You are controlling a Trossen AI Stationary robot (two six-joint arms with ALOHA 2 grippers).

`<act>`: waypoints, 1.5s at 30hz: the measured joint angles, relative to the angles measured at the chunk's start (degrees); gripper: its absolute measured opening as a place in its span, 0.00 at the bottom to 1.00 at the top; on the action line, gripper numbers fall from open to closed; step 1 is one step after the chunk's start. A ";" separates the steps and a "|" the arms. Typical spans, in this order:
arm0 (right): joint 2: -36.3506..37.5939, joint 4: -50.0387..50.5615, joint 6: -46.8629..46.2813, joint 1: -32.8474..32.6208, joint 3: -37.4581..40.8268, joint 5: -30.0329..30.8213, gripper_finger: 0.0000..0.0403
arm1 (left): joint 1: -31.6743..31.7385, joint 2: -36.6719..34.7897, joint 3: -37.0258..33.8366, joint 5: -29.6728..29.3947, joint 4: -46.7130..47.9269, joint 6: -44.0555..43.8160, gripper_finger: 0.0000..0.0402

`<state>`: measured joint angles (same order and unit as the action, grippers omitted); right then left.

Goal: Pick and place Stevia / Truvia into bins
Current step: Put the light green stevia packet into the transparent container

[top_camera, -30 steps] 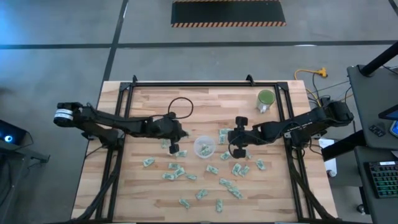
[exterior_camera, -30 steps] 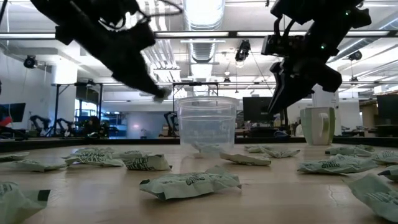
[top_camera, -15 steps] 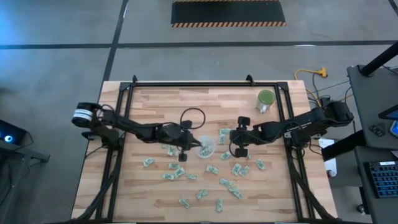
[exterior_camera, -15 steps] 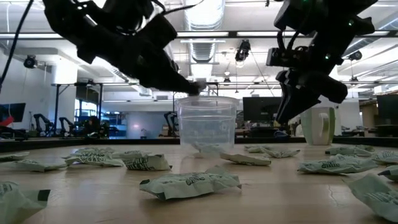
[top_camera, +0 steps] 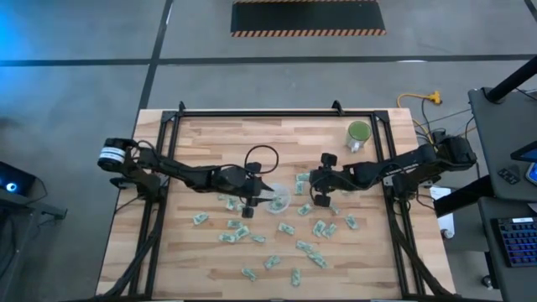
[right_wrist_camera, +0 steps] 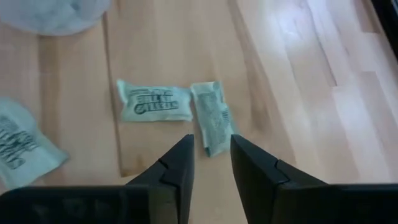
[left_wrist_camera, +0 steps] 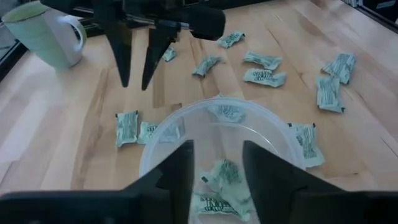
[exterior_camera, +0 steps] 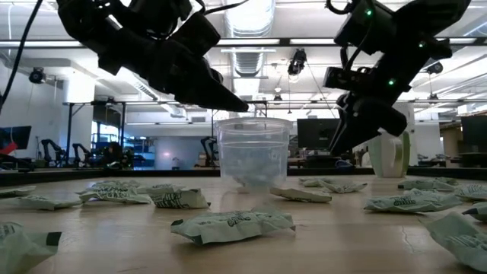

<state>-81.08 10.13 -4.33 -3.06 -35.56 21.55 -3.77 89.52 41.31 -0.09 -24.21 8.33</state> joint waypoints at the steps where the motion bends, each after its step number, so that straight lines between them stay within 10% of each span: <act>1: 0.00 -0.33 0.46 0.39 0.12 0.00 0.25 | 0.00 -0.09 0.06 -0.02 0.27 -0.01 0.36; 29: -10.88 -19.54 3.85 9.22 4.81 -9.21 0.25 | -1.31 -20.59 -2.52 -6.39 23.58 -8.20 0.45; 45: -8.09 -16.09 4.29 9.52 3.52 -9.60 0.02 | -1.36 -22.24 -4.34 -9.48 27.17 -9.37 0.46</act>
<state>-89.17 -5.96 -0.04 6.45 -32.03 11.94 -5.13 67.29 36.97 -9.57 2.96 -1.04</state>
